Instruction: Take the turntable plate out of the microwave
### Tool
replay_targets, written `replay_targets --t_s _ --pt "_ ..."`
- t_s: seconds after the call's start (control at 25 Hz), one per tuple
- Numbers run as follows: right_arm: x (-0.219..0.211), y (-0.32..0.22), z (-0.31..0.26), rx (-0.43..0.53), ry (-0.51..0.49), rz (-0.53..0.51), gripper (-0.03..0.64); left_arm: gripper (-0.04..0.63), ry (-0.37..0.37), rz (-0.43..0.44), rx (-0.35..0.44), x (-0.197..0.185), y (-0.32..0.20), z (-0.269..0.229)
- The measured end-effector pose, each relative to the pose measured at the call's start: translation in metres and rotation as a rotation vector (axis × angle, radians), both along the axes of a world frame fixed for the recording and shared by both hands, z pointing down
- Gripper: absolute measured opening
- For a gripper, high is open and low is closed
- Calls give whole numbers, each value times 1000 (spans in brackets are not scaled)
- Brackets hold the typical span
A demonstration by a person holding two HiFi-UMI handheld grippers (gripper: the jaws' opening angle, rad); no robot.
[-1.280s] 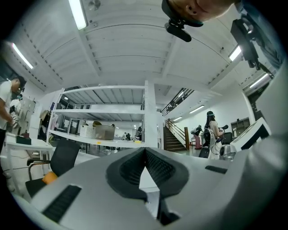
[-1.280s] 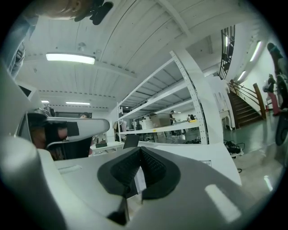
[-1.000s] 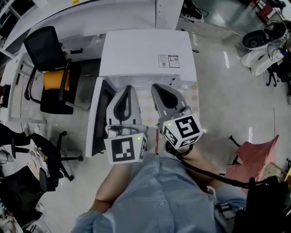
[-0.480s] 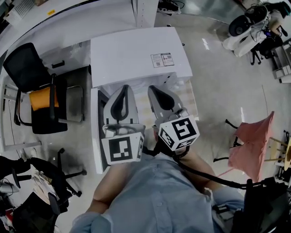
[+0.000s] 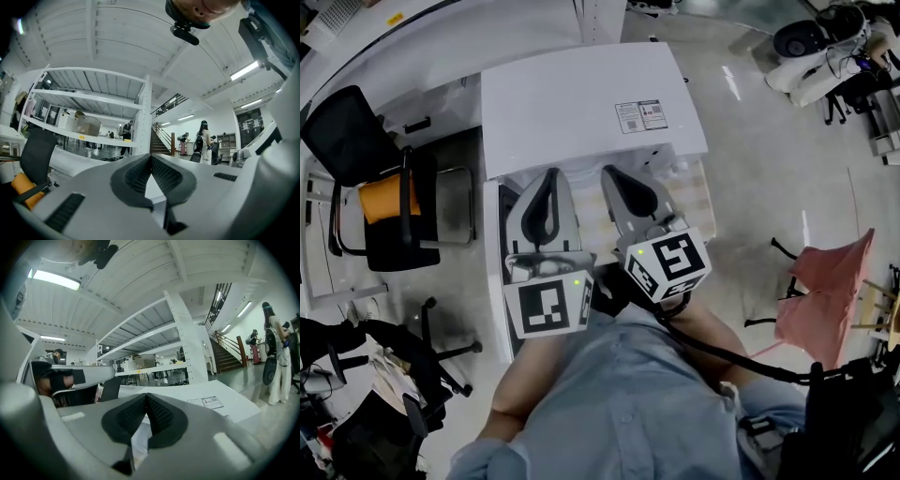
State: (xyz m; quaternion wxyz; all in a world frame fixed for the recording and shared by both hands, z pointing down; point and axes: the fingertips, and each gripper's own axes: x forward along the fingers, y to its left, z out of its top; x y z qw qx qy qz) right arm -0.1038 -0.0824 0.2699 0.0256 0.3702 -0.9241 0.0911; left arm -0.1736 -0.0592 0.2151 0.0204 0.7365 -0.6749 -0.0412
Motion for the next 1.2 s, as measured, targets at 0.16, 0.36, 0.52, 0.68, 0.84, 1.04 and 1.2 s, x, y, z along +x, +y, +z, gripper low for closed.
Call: replay_targets --t_s 0.16,0.36,0.52,0.68,0.84,1.04,1.2 --pt "-5 -9 10 -17 -14 -13 2 8 -14 -11 -16 -4 -5 11" --pt "-7 -15 21 -32 -23 -15 2 8 -25 -3 -33 -1 -13 23" --pt "-4 -19 35 -53 -30 -7 2 8 -34 7 -39 3 -17 35" --pt "-4 -20 48 -60 -33 -10 2 8 -37 12 -44 5 -18 49" --pt "-4 -20 64 -62 -38 -12 2 8 -37 24 -56 10 -21 69" --pt "-2 -21 86 -72 -40 -1 2 8 -53 19 -32 11 -20 81" --pt "-3 -21 98 -77 -38 2 2 8 -52 16 -32 8 -20 93"
